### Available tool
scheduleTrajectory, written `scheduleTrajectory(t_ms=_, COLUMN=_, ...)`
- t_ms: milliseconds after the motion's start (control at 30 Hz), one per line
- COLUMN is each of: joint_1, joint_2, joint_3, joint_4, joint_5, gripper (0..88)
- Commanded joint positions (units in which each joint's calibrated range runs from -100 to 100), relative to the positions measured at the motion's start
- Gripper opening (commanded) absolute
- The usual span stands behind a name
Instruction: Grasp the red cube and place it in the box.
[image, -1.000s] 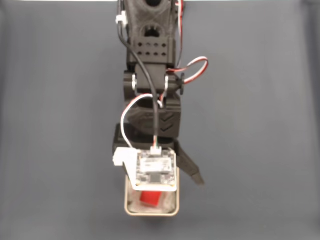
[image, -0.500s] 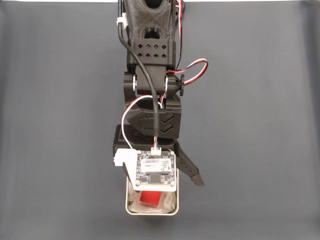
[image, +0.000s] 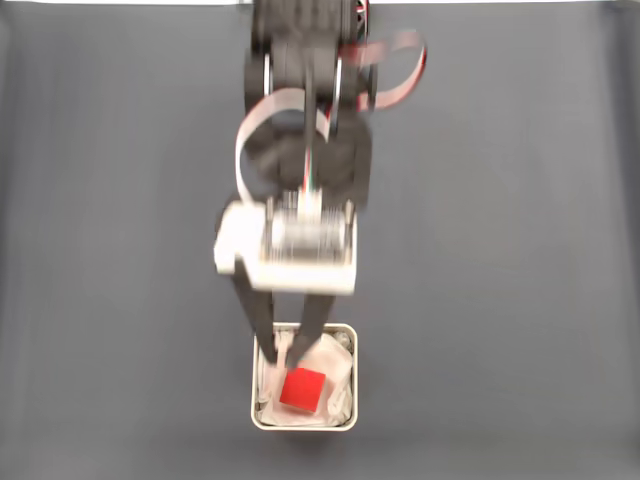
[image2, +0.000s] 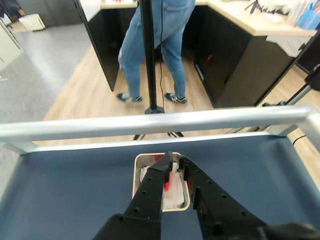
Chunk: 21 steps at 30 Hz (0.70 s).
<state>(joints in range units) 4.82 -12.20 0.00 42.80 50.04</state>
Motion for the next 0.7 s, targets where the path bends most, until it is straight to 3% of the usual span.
scheduleTrajectory(t_ms=0, joint_1=-0.8, joint_2=-15.2, joint_3=8.8, joint_4=-1.5, joint_5=0.8, gripper=0.0)
scheduleTrajectory(t_ms=433, joint_1=-2.1, joint_2=-62.0, joint_3=66.7, joint_4=-1.5, joint_5=2.0, gripper=0.0)
scheduleTrajectory(t_ms=667, joint_1=-2.1, joint_2=-79.9, joint_3=90.5, joint_4=6.1, joint_5=1.4, gripper=0.0)
